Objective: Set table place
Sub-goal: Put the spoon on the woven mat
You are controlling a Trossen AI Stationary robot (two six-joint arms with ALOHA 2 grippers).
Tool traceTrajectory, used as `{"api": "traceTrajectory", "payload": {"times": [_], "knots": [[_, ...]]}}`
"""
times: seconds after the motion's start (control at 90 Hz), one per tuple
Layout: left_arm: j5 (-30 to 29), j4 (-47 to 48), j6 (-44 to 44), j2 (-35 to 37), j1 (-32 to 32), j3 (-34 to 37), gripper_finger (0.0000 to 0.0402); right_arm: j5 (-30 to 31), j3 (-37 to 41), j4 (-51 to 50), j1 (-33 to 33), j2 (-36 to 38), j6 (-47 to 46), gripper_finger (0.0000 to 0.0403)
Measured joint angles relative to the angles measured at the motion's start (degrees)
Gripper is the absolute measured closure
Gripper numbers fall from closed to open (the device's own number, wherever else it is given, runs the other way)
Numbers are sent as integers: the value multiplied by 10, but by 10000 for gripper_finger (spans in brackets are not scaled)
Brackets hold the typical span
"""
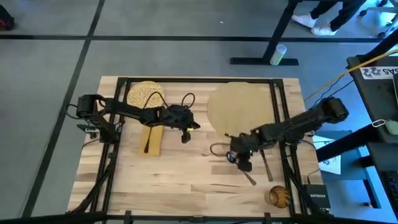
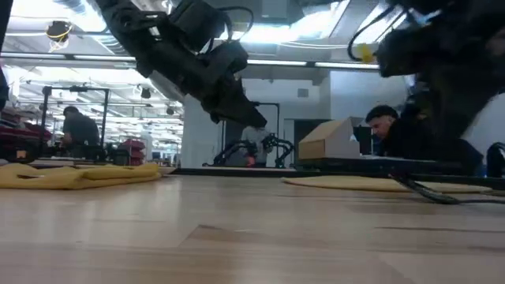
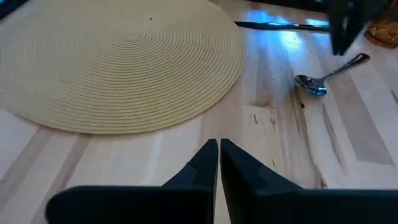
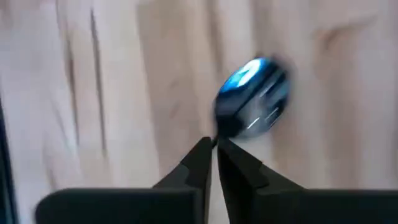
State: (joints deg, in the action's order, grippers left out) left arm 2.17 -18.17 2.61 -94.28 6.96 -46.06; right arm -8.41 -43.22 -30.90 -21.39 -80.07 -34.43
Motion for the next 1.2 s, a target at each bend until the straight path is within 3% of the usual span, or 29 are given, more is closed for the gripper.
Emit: {"api": "traceTrajectory", "payload": {"times": [0.167,0.333,0.644,0.956,1.2], "knots": [[0,-3,0,0,0,0,401,44,-1,-10,-36,-29,-92,330],[0,-3,3,0,0,0,401,53,-1,-2,-43,-61,-145,325],[0,13,0,0,-1,0,401,59,-1,70,-42,-111,-192,340],[0,13,-12,0,-1,0,401,75,-2,69,-41,-119,-208,395],[0,18,-21,0,-9,0,401,85,-12,60,-42,-121,-224,399]]}}
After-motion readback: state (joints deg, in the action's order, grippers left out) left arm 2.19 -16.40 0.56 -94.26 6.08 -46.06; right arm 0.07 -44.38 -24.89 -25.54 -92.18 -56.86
